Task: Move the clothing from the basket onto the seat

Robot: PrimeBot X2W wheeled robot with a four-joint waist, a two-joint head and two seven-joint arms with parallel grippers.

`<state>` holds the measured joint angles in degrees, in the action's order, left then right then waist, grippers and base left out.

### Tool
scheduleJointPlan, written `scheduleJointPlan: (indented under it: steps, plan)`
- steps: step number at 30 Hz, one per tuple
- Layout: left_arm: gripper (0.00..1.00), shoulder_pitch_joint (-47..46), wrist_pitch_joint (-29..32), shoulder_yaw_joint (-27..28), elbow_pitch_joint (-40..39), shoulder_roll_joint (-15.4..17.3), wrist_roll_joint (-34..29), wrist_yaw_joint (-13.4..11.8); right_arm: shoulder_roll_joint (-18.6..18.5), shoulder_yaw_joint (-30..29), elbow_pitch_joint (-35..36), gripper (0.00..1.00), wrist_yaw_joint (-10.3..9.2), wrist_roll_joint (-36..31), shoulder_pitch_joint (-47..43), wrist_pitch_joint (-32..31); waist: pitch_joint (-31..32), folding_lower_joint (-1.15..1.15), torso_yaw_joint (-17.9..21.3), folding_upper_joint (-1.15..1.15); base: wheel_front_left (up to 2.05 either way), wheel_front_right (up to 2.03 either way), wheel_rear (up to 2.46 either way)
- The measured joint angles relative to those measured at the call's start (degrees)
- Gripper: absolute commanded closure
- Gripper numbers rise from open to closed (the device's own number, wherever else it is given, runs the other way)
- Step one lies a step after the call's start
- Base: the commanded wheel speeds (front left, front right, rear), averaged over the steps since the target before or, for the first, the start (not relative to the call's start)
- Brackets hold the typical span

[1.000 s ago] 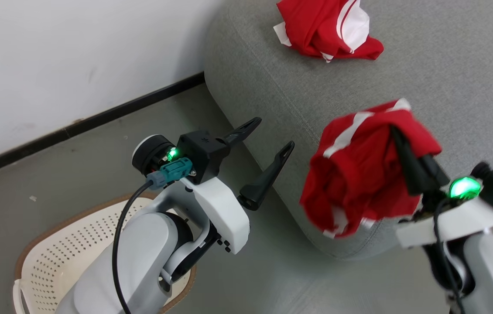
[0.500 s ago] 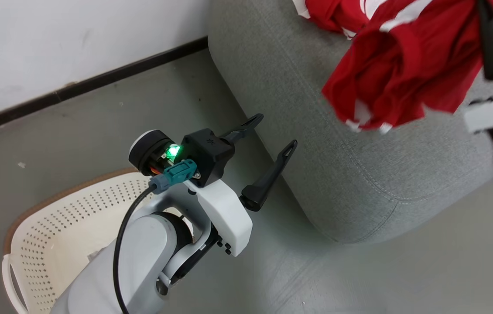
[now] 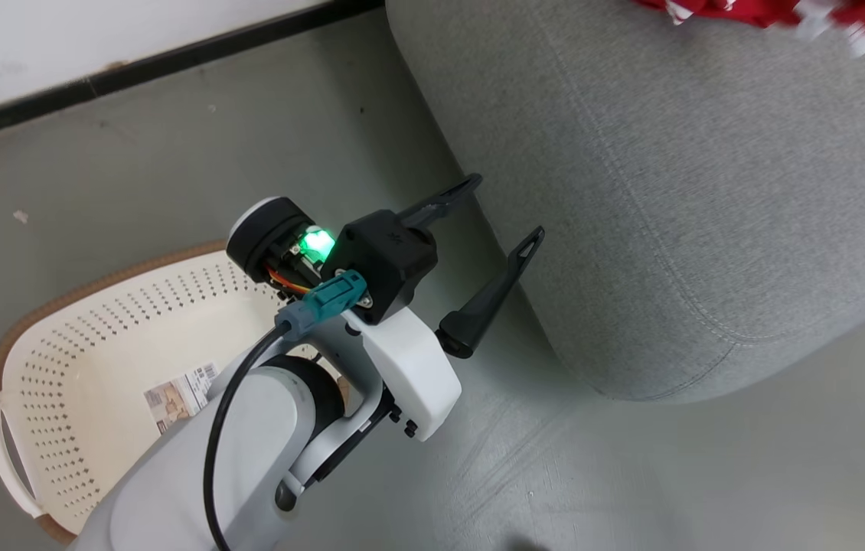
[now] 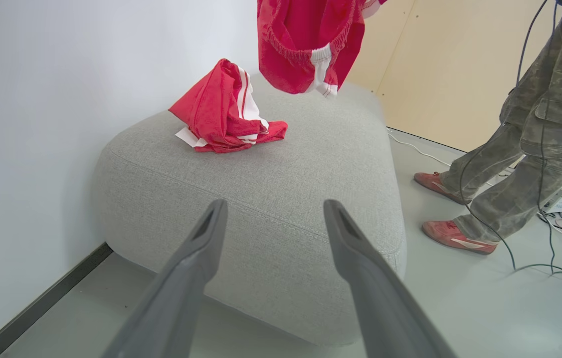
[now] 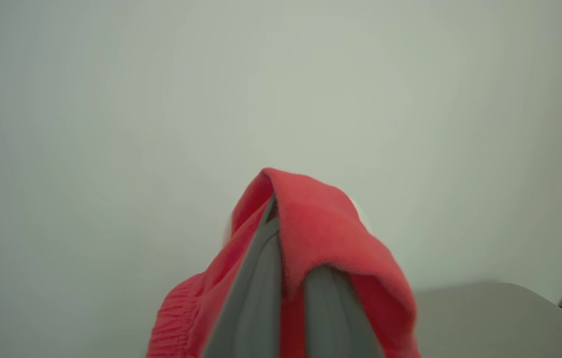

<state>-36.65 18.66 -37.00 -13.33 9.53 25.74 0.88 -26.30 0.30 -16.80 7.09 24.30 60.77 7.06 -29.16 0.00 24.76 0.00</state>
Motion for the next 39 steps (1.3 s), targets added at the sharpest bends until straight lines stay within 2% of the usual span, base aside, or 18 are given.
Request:
scheduleJointPlan:
  steps: [4, 9, 15, 23, 29, 37, 38, 39]
  plan:
    - [0.00, -0.9, 1.0, -0.1, -1.2, 0.3, -0.7, -0.1, -1.2, -2.2, -3.6, 1.00, 0.00, -0.8, 5.9, -0.4, -2.1, 0.00, -0.6, 0.00, 0.00, 0.00, 0.00]
    - [0.00, -1.2, 2.0, -0.4, -2.5, 0.6, -1.2, -0.4, -0.7, -3.7, -11.9, 1.00, 0.00, -1.6, 6.6, -1.8, -4.7, 0.00, -1.4, 0.00, 0.00, 0.00, 0.00]
    - [0.00, -1.8, 3.0, -0.7, -3.8, 1.2, -1.7, -0.7, 2.1, -3.2, -18.1, 1.00, 0.00, -2.7, 6.6, -2.1, -7.8, 0.00, -2.6, 0.00, 0.00, 0.00, 0.00]
    - [0.00, -4.1, 3.5, -1.0, -5.0, 1.4, -3.1, -0.6, 5.4, -6.4, -25.9, 1.00, 0.00, -2.0, 7.4, -4.1, -11.7, 0.00, -4.4, 0.00, 0.00, 0.00, 0.00]
    - [0.00, -5.5, 4.0, -1.2, -5.4, 1.6, -3.2, 0.3, 6.6, -8.9, -28.7, 1.00, 0.00, -1.5, 10.8, -6.1, -14.0, 0.00, -5.4, 0.00, 0.00, 0.00, 0.00]
    - [0.00, -8.0, 4.0, -1.4, -5.9, 1.5, -3.7, 1.0, 4.8, -11.0, -32.0, 1.00, 0.00, -4.0, 12.3, -9.3, -16.4, 0.00, -6.4, 0.00, 0.00, 0.00, 0.00]
    - [0.00, -8.3, 3.9, -1.4, -5.9, 1.5, -3.7, 1.4, 4.3, -11.0, -32.2, 0.91, 0.00, -4.9, 12.3, -9.6, -16.6, 0.00, -6.4, 0.00, 0.00, 0.00, 0.00]
    - [0.00, -8.5, 3.6, -1.2, -5.8, 1.7, -3.8, 1.5, 4.2, -10.9, -32.5, 0.70, 0.00, -6.0, 12.3, -9.6, -16.8, 0.00, -6.5, 0.00, 0.00, 0.00, 0.00]
